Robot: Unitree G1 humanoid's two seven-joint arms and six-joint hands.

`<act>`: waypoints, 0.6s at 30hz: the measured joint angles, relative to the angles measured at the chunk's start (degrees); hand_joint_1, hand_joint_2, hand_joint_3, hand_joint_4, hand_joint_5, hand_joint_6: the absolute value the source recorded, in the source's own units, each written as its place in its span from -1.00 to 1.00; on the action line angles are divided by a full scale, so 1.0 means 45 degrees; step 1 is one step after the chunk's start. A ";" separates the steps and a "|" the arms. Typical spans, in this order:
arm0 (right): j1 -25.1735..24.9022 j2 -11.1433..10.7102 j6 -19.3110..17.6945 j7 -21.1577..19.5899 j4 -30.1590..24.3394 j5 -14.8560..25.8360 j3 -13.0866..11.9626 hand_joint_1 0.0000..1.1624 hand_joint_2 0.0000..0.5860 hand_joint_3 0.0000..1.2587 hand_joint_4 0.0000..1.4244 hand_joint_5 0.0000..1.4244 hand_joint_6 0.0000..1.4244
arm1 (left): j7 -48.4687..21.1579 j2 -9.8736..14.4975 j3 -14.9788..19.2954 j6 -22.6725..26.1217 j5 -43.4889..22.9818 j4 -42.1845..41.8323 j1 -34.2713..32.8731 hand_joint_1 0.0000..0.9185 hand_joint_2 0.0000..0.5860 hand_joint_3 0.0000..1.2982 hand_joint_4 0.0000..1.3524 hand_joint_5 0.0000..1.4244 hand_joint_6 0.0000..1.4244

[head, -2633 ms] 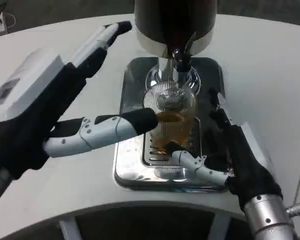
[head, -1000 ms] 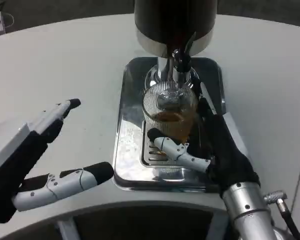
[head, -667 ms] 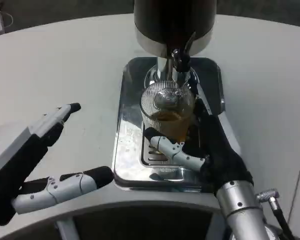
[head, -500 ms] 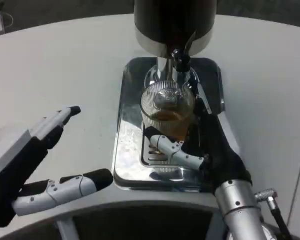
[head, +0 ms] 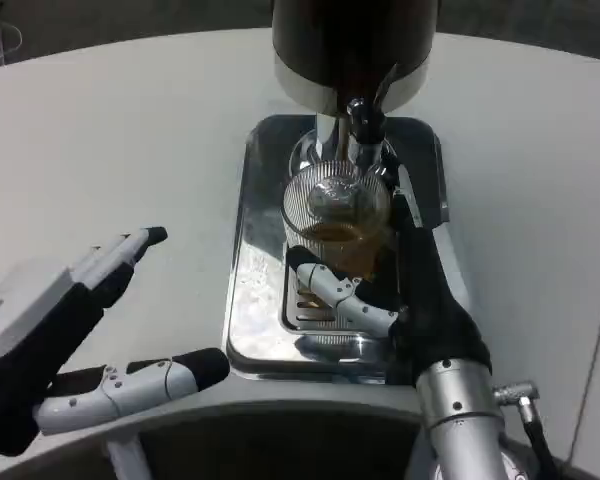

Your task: Grasp the cup under the faucet to collect the drink, then remove the cup.

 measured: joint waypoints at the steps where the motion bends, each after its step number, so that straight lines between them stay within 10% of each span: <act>1: -0.0027 0.0047 0.0017 -0.0067 0.0047 -0.0060 0.0019 0.33 -0.20 -0.99 -0.91 -0.82 -0.87 | -0.0001 0.0003 -0.0005 0.0001 0.0029 0.0004 0.0000 -1.00 -0.92 -0.94 -1.00 -1.00 -0.80; 18: -0.0963 0.0277 0.0634 -0.1181 0.1292 -0.0541 0.0304 0.33 -0.20 -0.90 -0.82 -0.73 -0.83 | -0.0283 0.0031 0.0088 0.0043 0.0098 0.0009 0.0311 -1.00 -0.92 -0.93 -1.00 -1.00 -0.80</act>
